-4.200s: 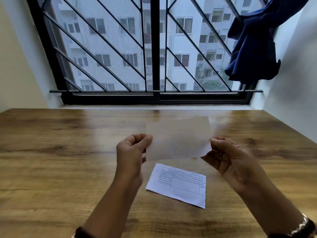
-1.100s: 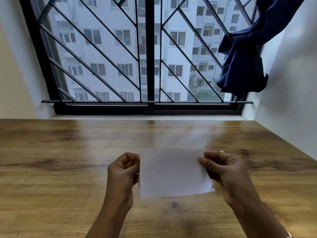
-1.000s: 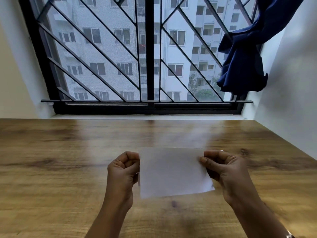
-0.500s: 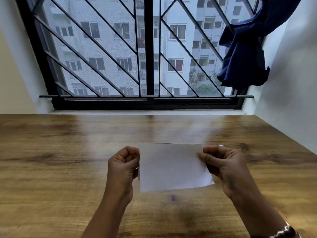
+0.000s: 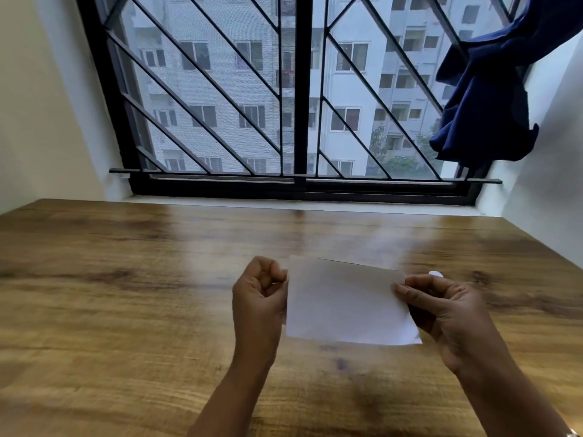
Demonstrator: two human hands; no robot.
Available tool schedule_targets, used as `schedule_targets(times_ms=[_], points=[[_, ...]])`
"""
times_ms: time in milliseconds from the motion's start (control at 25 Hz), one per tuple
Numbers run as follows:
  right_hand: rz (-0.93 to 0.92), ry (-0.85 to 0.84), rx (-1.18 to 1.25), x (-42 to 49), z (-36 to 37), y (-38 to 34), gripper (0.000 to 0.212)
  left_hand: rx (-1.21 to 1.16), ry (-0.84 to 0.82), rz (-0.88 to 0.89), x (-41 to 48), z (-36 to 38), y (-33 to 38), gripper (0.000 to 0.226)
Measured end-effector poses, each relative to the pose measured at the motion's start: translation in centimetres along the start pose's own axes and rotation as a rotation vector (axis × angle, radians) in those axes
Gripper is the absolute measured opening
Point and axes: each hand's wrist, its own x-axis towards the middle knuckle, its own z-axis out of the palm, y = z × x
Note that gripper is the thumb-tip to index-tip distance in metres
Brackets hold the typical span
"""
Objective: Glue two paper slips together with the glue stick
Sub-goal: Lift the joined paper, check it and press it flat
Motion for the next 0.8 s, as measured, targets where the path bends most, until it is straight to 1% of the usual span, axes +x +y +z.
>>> schedule_targets(times_ms=[200, 320, 480, 640, 800], points=[[0.005, -0.003, 0.008, -0.02, -0.05, 0.07, 0.009, 0.048, 0.028, 0.032, -0.08, -0.1, -0.09, 0.019], [0.021, 0.0, 0.003, -0.03, -0.02, 0.17, 0.018, 0.05, 0.067, 0.032, -0.38, 0.11, 0.17, 0.012], [0.021, 0.001, 0.008, -0.15, 0.26, 0.15, 0.017, 0.046, 0.059, 0.035, -0.36, 0.2, 0.42, 0.023], [0.019, 0.004, 0.006, -0.25, 0.41, 0.11, 0.018, 0.058, 0.063, 0.029, -0.03, 0.12, 0.2, 0.008], [0.003, 0.005, 0.015, -0.29, 0.64, -0.04, 0.015, 0.068, 0.091, 0.063, 0.03, 0.3, 0.18, 0.009]])
